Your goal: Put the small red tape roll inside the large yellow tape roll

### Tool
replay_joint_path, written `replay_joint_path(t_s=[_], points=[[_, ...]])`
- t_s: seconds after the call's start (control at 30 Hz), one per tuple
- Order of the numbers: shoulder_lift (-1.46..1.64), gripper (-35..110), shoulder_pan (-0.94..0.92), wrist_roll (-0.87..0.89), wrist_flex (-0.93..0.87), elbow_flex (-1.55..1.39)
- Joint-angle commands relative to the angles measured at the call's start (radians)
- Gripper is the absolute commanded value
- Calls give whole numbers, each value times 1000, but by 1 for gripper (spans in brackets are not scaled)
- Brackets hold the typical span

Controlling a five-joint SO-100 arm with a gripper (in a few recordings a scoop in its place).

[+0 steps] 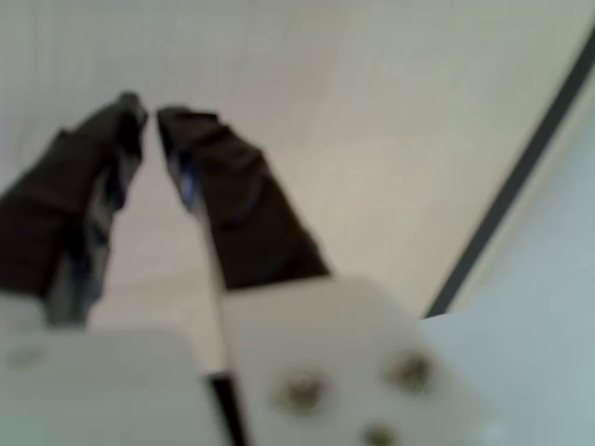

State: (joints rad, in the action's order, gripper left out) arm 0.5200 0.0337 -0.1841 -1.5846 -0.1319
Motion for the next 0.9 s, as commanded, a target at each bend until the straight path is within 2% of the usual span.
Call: replay_joint_path(t_s=[0.0, 0.53, 0.87], points=[[12, 0, -20, 14, 40, 64], [-14, 0, 78, -29, 337, 78], [-17, 0, 118, -34, 448, 71]])
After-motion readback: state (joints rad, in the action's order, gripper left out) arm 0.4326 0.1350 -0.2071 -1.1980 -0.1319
